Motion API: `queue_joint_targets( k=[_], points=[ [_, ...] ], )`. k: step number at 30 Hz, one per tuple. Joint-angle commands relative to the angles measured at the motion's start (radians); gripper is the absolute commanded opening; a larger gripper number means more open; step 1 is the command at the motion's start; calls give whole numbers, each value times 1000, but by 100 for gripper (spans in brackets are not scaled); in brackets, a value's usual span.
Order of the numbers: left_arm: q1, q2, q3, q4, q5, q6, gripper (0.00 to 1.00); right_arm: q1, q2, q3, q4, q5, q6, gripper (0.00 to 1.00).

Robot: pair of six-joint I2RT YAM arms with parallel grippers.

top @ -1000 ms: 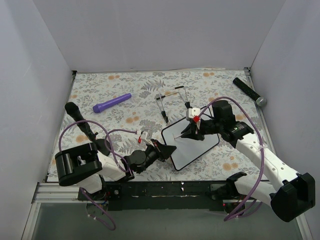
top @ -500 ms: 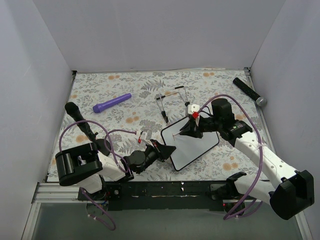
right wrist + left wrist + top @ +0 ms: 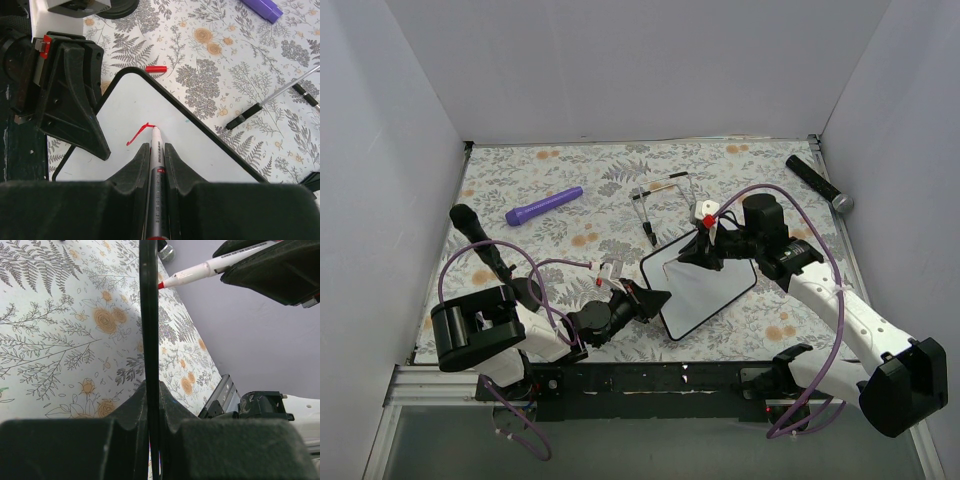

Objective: Write a sentence on the whiteboard
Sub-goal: Write on the whiteboard with the whiteboard.

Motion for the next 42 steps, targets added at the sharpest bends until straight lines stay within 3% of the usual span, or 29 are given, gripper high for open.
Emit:
queue_joint_targets(
  k=[1, 14, 26, 42],
  points=[
    [-7, -13, 0, 120, 3, 20, 0, -3, -2, 23, 51, 81, 14, 1],
    [-7, -17, -10, 130, -9, 21, 0, -3, -14, 8, -62, 2, -83, 1],
    [-7, -11, -13, 141, -4, 23, 0, 10, -4, 2, -68, -97, -88, 1],
    [-8, -17, -22, 144, -17, 20, 0, 8, -2, -4, -68, 0, -84, 1]
  ],
)
